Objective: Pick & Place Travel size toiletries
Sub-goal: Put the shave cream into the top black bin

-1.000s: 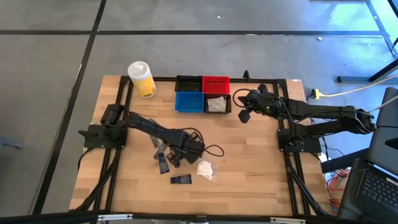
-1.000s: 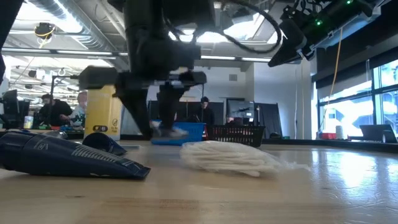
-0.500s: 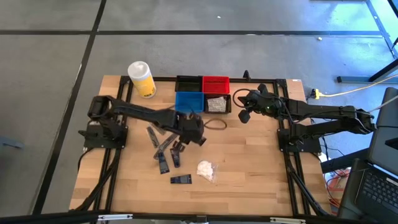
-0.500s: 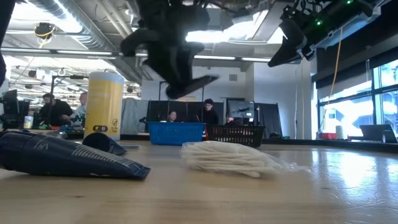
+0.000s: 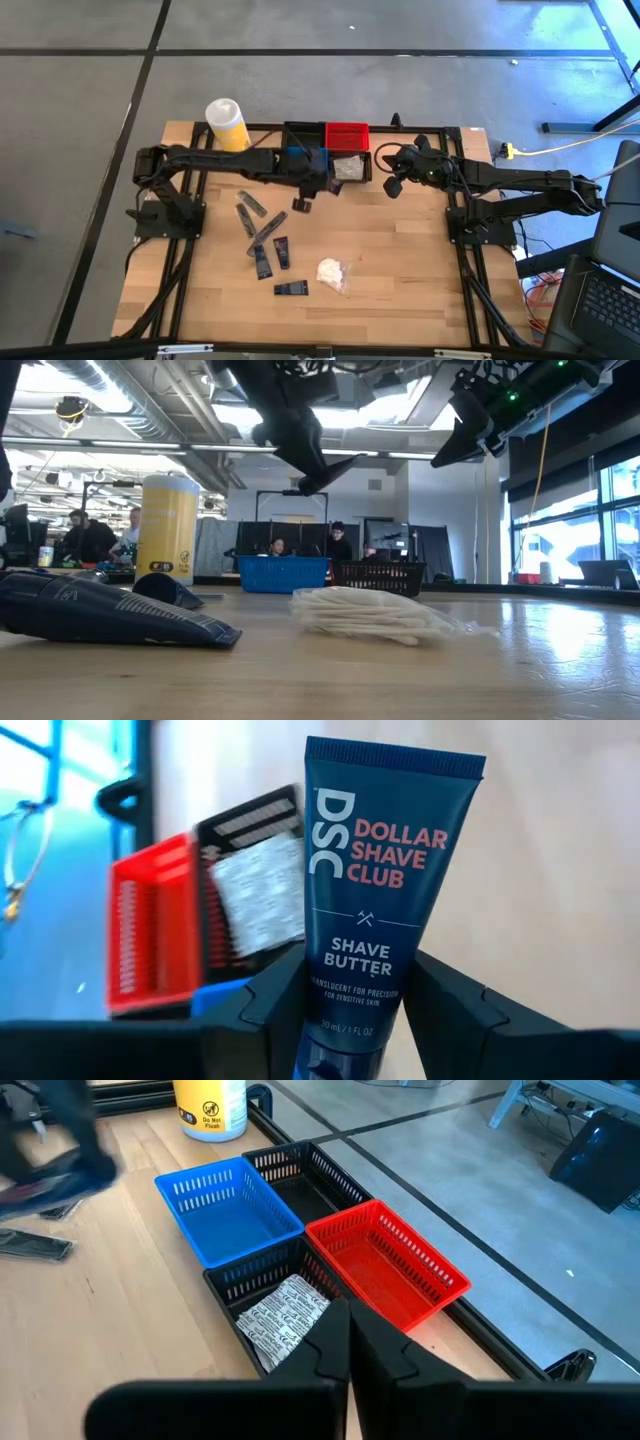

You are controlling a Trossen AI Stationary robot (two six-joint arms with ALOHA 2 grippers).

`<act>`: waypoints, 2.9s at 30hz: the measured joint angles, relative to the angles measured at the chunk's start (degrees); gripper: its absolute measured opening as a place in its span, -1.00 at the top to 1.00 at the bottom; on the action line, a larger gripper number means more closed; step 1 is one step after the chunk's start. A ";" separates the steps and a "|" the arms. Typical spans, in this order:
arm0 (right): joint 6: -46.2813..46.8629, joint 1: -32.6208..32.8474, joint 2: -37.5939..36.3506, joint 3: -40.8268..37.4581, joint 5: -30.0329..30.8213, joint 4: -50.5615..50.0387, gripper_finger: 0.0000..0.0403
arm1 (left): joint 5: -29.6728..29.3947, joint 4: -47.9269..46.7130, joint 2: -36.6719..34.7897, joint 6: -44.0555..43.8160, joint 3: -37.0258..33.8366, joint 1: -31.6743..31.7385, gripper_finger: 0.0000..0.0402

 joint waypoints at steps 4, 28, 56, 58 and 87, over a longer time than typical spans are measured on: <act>0.00 -0.02 0.00 0.00 0.00 0.00 0.99 | -0.67 2.52 0.00 0.02 0.00 3.85 0.24; -0.31 -0.02 0.00 0.00 0.04 0.02 0.98 | -0.67 10.91 1.20 0.17 0.04 25.09 0.24; -1.33 -0.02 0.00 0.00 0.15 0.02 0.98 | -2.22 10.74 16.20 3.42 -0.02 27.93 0.24; -1.34 -0.02 0.00 0.00 0.15 0.01 0.99 | -2.32 10.63 16.67 3.66 -0.02 27.98 0.24; -1.36 -0.02 0.00 0.00 0.06 0.04 0.99 | -4.23 10.54 19.47 5.20 -0.02 29.07 0.24</act>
